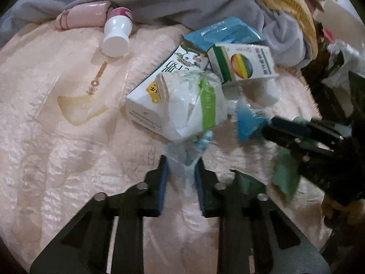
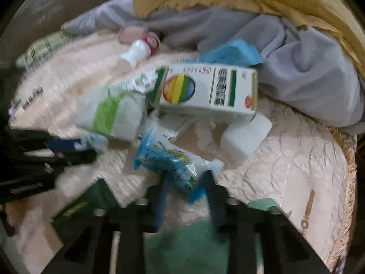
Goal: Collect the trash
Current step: 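Grasp a clear plastic bag with the left gripper while the right gripper grasps the blue bag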
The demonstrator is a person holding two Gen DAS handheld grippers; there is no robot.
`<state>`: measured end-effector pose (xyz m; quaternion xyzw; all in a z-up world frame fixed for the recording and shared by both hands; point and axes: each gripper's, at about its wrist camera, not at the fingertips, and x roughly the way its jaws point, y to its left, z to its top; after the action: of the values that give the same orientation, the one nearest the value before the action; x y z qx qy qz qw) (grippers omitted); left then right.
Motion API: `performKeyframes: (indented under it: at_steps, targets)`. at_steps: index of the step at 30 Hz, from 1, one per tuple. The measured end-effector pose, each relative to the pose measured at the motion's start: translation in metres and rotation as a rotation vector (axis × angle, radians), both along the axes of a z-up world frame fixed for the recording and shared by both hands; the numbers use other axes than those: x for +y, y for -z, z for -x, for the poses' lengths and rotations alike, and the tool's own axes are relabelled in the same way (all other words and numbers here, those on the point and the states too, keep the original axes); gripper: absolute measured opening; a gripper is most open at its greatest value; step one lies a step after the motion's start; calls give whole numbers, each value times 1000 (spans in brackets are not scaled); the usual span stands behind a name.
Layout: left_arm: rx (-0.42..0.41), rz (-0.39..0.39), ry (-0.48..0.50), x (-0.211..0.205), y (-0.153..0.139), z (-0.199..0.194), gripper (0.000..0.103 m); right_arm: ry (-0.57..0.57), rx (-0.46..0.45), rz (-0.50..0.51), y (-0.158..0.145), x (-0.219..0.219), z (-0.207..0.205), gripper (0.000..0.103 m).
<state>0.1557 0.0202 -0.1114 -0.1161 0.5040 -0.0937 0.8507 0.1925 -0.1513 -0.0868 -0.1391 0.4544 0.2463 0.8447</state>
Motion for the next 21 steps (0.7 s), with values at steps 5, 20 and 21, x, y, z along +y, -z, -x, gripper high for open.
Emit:
performKeyframes:
  at_steps: [5, 20, 21]
  targets:
    - [-30, 26, 17, -3, -23, 24, 15, 33, 19, -98, -24, -18, 14, 8]
    - [-61, -38, 34, 6, -50, 69, 14, -89, -35, 135, 3, 27, -4, 61]
    - [-58, -45, 33, 7, -48, 67, 14, -94, -27, 158, 9, 28, -10, 61]
